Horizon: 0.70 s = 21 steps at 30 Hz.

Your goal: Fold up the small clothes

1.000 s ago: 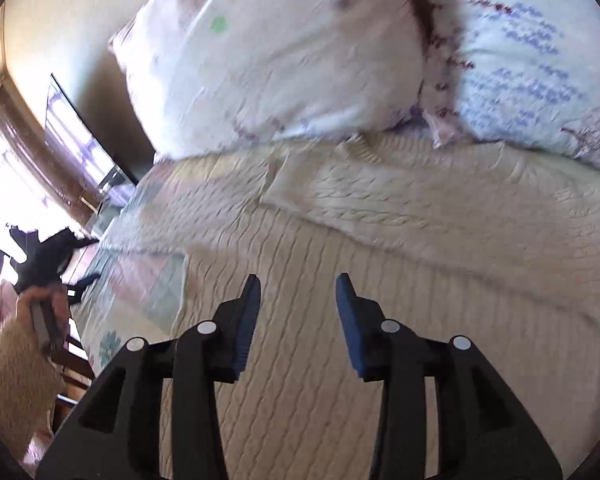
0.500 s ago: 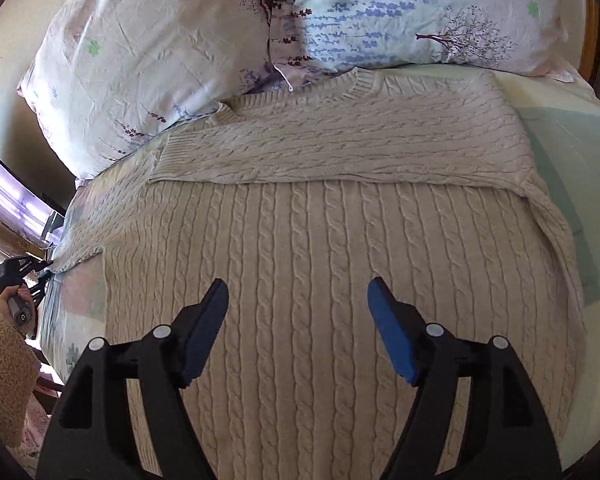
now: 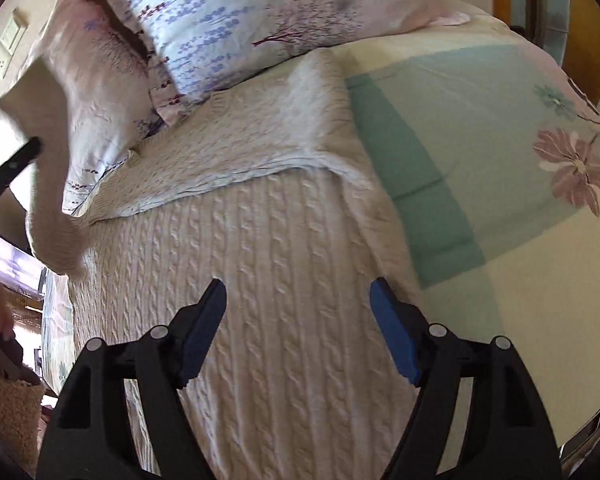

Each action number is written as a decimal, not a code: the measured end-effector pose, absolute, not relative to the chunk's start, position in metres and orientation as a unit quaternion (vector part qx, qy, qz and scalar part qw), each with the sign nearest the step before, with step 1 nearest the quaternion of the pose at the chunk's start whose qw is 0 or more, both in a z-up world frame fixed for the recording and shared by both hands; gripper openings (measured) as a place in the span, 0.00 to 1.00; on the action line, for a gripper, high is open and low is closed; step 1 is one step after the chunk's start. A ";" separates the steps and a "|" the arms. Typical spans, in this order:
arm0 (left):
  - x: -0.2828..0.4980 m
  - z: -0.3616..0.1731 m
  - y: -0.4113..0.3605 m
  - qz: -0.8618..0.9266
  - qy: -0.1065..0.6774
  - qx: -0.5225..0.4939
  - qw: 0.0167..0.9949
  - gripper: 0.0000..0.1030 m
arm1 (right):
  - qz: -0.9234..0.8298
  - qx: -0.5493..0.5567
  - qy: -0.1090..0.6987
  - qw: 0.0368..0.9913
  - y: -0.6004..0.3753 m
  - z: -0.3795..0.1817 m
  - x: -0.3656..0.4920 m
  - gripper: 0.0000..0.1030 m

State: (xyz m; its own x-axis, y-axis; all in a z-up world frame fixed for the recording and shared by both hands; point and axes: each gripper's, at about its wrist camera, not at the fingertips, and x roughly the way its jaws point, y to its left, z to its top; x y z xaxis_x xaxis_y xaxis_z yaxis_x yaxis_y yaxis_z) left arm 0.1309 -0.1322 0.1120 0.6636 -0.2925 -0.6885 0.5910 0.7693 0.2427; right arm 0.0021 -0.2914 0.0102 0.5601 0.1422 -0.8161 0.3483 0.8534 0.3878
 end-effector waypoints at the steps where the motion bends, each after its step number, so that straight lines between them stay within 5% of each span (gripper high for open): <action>1: 0.130 0.093 -0.154 -0.249 0.339 0.255 0.871 0.38 | -0.063 0.268 0.464 0.842 -0.298 0.010 -0.003 0.72; 4: 0.127 0.074 -0.138 -0.248 0.398 0.212 0.857 0.42 | -0.060 0.279 0.453 0.845 -0.318 0.015 -0.027 0.72; 5: 0.123 0.078 -0.115 -0.251 0.401 0.182 0.862 0.47 | -0.051 0.288 0.451 0.843 -0.325 0.015 -0.035 0.72; 7: 0.109 0.084 -0.062 -0.235 0.405 0.124 0.875 0.74 | -0.040 0.310 0.453 0.835 -0.337 0.010 -0.052 0.71; 8: 0.105 0.086 -0.029 -0.217 0.413 0.093 0.879 0.76 | -0.035 0.323 0.454 0.830 -0.341 0.006 -0.060 0.68; 13: 0.068 0.057 0.109 -0.095 0.507 -0.034 0.856 0.74 | 0.020 0.389 0.494 0.778 -0.345 -0.027 -0.076 0.37; 15: 0.047 0.043 0.142 -0.076 0.530 -0.094 0.840 0.69 | 0.044 0.391 0.496 0.774 -0.339 -0.029 -0.079 0.34; 21: -0.008 0.019 0.147 -0.106 0.561 -0.151 0.807 0.56 | 0.142 0.410 0.545 0.717 -0.309 -0.048 -0.085 0.13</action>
State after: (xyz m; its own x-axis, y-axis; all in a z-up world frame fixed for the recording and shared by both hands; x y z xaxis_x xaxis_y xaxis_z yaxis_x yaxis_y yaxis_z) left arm -0.0080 0.1466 0.0195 0.3488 -0.3403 -0.8732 0.0017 0.9320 -0.3625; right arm -0.0846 -0.3087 -0.0483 0.3651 0.6511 -0.6654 0.2432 0.6233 0.7432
